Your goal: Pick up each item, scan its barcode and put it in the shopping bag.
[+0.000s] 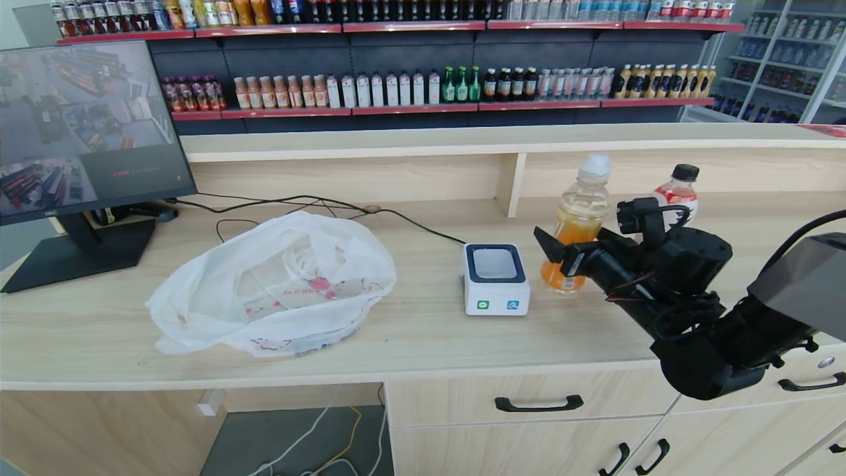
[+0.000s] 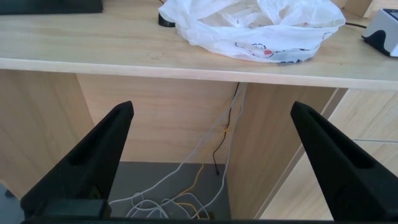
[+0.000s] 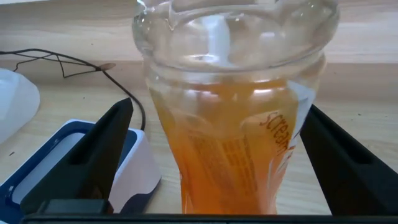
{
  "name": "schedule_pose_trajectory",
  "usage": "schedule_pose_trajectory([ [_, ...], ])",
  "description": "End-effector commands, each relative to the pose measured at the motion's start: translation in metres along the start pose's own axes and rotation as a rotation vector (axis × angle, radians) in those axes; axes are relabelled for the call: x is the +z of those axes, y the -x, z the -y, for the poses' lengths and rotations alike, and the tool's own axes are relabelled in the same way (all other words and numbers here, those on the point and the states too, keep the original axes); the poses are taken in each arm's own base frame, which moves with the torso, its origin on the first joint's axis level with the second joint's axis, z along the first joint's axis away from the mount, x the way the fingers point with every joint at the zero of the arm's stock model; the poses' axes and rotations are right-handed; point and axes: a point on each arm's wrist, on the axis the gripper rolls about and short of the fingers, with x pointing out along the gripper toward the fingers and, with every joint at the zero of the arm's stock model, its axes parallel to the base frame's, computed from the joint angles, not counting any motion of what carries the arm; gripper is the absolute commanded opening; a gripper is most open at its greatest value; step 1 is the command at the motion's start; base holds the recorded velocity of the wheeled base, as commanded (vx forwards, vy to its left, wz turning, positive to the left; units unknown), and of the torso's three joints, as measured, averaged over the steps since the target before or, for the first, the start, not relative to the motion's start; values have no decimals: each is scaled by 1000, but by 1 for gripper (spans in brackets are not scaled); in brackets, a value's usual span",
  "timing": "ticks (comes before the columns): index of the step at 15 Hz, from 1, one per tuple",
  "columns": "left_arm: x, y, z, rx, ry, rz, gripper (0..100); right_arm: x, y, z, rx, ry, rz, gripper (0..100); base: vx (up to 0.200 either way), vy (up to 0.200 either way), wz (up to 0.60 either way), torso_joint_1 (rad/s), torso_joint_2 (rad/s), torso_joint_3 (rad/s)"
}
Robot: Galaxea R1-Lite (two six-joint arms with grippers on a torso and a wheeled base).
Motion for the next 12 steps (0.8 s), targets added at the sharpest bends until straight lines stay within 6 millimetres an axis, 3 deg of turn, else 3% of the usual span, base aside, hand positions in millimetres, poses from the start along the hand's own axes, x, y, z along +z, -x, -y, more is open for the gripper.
schedule_pose_trajectory([
  [1,0,0,0,0,-1,0,100,-6,-2,-1,5,-1,-9,100,0,0,0,0,0,0],
  [12,0,0,0,0,-1,0,100,-5,-13,-2,3,5,50,100,0,0,0,0,0,0],
])
